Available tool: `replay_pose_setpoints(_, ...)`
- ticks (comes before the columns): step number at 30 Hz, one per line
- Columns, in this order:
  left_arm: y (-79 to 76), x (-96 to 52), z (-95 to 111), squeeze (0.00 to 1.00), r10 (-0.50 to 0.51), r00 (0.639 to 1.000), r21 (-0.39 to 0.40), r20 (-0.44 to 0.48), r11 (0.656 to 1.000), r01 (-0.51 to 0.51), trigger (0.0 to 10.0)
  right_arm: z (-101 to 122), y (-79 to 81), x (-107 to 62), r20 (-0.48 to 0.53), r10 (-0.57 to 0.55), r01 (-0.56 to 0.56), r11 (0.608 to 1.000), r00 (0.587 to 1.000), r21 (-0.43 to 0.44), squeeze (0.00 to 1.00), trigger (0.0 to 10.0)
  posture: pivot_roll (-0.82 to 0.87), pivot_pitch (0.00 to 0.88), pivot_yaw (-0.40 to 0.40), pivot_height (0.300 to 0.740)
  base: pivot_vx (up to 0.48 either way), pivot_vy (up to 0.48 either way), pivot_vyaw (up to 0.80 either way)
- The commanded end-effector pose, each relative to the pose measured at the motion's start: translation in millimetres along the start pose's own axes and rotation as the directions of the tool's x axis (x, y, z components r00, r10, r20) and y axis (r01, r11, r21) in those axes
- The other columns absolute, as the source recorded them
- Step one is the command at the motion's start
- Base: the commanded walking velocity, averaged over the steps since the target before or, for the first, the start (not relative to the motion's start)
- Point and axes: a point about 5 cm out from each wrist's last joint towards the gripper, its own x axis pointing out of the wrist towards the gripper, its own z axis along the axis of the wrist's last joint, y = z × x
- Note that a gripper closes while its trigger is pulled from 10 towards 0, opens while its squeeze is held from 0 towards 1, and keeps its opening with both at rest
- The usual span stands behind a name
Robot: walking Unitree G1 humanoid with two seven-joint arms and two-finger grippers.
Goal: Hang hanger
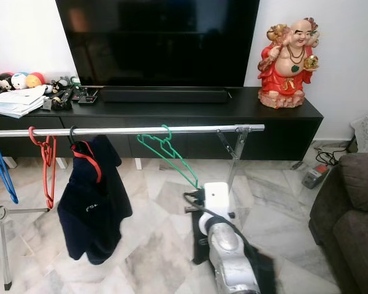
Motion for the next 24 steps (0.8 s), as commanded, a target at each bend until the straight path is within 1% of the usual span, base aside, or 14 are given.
replay_pose_setpoints(1,5.7,-1.6,0.3,0.00,0.072,0.997,-0.073,0.041,0.995,-0.069,10.0,9.8,-6.4,-2.7,0.047,-0.031,0.029,0.999,0.998,0.039,0.00,10.0,0.05,0.000,0.037,0.740,0.000,0.000,0.00)
replay_pose_setpoints(3,14.1,1.3,23.4,0.00,0.119,0.983,-0.049,0.142,0.992,-0.114,10.0,9.7,-13.2,-5.7,0.054,-0.048,0.046,0.998,0.997,0.041,0.00,10.0,0.05,0.000,0.037,0.740,0.000,0.000,0.00)
replay_pose_setpoints(4,22.6,2.5,47.5,0.00,0.137,0.960,-0.045,0.243,0.990,-0.130,10.0,9.4,-15.7,-6.8,0.057,-0.052,0.050,0.998,0.997,0.040,0.00,10.0,0.05,0.000,0.036,0.740,0.000,0.000,0.00)
replay_pose_setpoints(5,33.1,0.5,88.1,0.00,0.139,0.902,-0.056,0.408,0.990,-0.127,10.0,7.7,-21.1,-8.9,0.061,-0.060,0.058,0.998,0.996,0.037,0.00,10.0,0.06,0.000,0.034,0.740,0.000,0.000,0.00)
replay_pose_setpoints(6,33.9,-2.1,104.3,0.00,0.129,0.871,-0.055,0.474,0.992,-0.117,10.0,6.5,-24.8,-10.0,0.064,-0.069,0.067,0.997,0.996,0.035,0.00,10.0,0.06,0.000,0.034,0.740,0.000,0.000,0.00)
replay_pose_setpoints(7,33.9,-2.1,104.3,0.00,0.129,0.871,-0.055,0.474,0.992,-0.117,10.0,6.5,-24.8,-10.0,0.064,-0.069,0.067,0.997,0.996,0.035,0.00,10.0,0.06,0.000,0.034,0.740,0.000,0.000,0.00)
replay_pose_setpoints(8,28.9,-10.6,133.4,0.00,0.097,0.793,-0.014,0.602,0.994,-0.110,10.0,1.5,-35.3,-12.5,0.058,-0.104,0.101,0.994,0.993,0.039,0.00,10.0,0.06,0.000,0.037,0.740,0.000,0.000,0.00)
replay_pose_setpoints(10,27.5,-12.4,138.1,0.00,0.088,0.778,-0.007,0.622,0.994,-0.107,10.0,0.2,-37.4,-12.9,0.055,-0.113,0.111,0.993,0.992,0.037,0.00,10.0,0.06,0.000,0.038,0.740,0.000,0.000,0.00)
replay_pose_setpoints(11,18.4,-18.6,152.2,0.00,0.034,0.733,0.032,0.680,0.997,-0.076,10.0,-3.9,-44.6,-15.8,0.046,-0.151,0.149,0.988,0.988,0.043,0.00,10.0,0.05,0.000,0.049,0.740,0.000,0.000,0.00)
replay_pose_setpoints(14,3.7,-27.9,163.2,0.00,-0.043,0.678,0.092,0.734,0.995,-0.036,10.0,-9.8,-52.2,-21.6,0.032,-0.206,0.205,0.977,0.978,0.051,0.00,10.0,0.05,0.000,0.059,0.740,0.000,0.000,0.00)
replay_pose_setpoints(15,3.7,-27.9,163.2,0.00,-0.043,0.678,0.092,0.734,0.995,-0.036,10.0,-9.8,-52.2,-21.6,0.032,-0.206,0.205,0.977,0.978,0.051,0.00,10.0,0.05,0.000,0.059,0.740,0.000,0.000,0.00)
replay_pose_setpoints(18,-6.4,-38.2,164.2,0.00,-0.088,0.639,0.115,0.764,0.993,-0.001,10.0,-14.9,-60.1,-29.3,0.029,-0.276,0.273,0.959,0.961,0.078,0.00,10.0,0.04,0.000,0.068,0.740,0.000,0.000,0.00)
replay_pose_setpoints(20,-17.4,-54.9,161.8,0.00,-0.139,0.594,0.142,0.793,0.989,0.041,10.0,-22.6,-68.9,-39.9,0.012,-0.345,0.343,0.935,0.938,0.087,0.00,10.0,0.05,0.000,0.072,0.740,0.000,0.000,0.00)
replay_pose_setpoints(24,-25.2,-63.1,163.2,0.00,-0.174,0.572,0.188,0.802,0.982,0.035,10.0,-24.0,-73.1,-45.2,0.011,-0.384,0.381,0.919,0.923,0.097,0.00,10.0,0.07,0.000,0.071,0.740,0.000,0.000,0.00)
